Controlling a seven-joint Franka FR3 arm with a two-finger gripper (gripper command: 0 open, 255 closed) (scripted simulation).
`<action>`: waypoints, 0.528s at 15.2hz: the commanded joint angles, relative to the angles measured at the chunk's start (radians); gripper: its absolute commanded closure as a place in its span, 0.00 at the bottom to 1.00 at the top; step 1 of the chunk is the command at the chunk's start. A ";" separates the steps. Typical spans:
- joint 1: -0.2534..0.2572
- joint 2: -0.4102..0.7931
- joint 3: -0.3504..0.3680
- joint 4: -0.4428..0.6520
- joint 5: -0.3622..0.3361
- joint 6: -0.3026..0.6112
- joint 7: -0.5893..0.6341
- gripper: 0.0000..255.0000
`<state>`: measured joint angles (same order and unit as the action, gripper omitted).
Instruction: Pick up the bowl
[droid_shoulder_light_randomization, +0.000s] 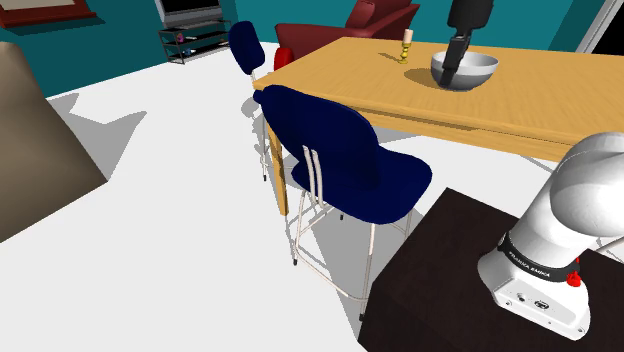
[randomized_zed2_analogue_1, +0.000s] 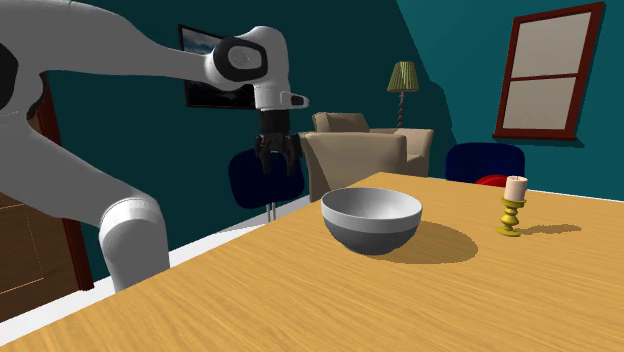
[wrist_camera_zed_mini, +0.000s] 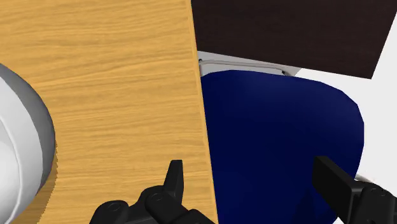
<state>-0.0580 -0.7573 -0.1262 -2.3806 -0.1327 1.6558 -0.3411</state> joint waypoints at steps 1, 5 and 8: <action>-0.015 0.023 -0.040 0.011 -0.036 0.028 -0.048 0.00; -0.040 0.075 -0.116 0.046 -0.095 0.078 -0.136 0.00; -0.054 0.124 -0.173 0.084 -0.129 0.118 -0.201 0.00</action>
<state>-0.1079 -0.6525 -0.2800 -2.3163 -0.2507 1.7640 -0.5177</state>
